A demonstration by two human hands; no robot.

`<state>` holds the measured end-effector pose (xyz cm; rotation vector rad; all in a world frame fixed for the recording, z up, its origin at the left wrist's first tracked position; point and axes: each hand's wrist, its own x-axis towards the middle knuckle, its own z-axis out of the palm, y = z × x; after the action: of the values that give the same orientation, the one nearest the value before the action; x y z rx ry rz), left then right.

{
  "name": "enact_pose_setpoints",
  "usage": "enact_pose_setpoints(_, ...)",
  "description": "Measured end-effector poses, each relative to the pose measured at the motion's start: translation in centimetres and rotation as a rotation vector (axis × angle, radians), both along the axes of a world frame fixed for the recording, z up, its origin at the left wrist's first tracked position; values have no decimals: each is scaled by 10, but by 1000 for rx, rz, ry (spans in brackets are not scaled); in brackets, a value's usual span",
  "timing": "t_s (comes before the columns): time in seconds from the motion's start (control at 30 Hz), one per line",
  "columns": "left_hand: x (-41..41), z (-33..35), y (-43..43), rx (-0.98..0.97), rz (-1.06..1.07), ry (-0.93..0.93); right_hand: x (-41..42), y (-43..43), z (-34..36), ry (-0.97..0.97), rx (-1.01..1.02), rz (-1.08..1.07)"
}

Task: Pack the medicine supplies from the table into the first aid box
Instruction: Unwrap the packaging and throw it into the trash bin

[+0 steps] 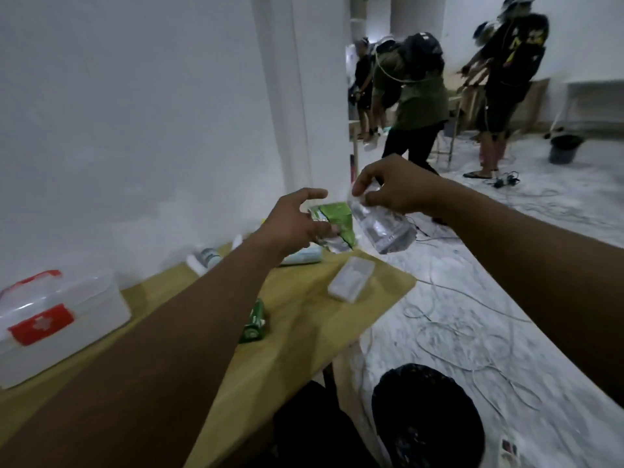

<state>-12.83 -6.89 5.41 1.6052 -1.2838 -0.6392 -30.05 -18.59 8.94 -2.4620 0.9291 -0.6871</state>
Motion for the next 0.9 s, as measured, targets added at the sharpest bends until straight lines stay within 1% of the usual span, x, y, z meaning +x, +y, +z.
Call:
enact_pose_setpoints(0.07, -35, -21, -15, 34, -86, -54, -39, -9, -18, 15, 71, -95)
enact_pose_setpoints(0.17, -88, -68, -35, 52, -157, -77, -96, -22, -67, 36, 228, -217)
enact_pose_setpoints(0.27, -137, -129, -53, 113, -179, -146, -142, -33, -138, 56, 358, -334)
enact_pose_setpoints(0.37, -171, -202, -63, 256, -196, -194, -169, -36, -223, 100, 512, -435)
enact_pose_setpoints(0.53, -182, -313, -75, 575, -263, -274, -170, -28, -360, 190, 729, -502)
enact_pose_setpoints(0.63, -177, -362, -84, 715, -313, -306, -160, -28, -417, 182, 811, -536)
enact_pose_setpoints(0.77, -171, -394, -103, 916, -482, -313, -147, -36, -458, 240, 906, -487)
enact_pose_setpoints(0.9, -164, -402, -118, 969, -530, -293, -143, -47, -468, 338, 965, -435)
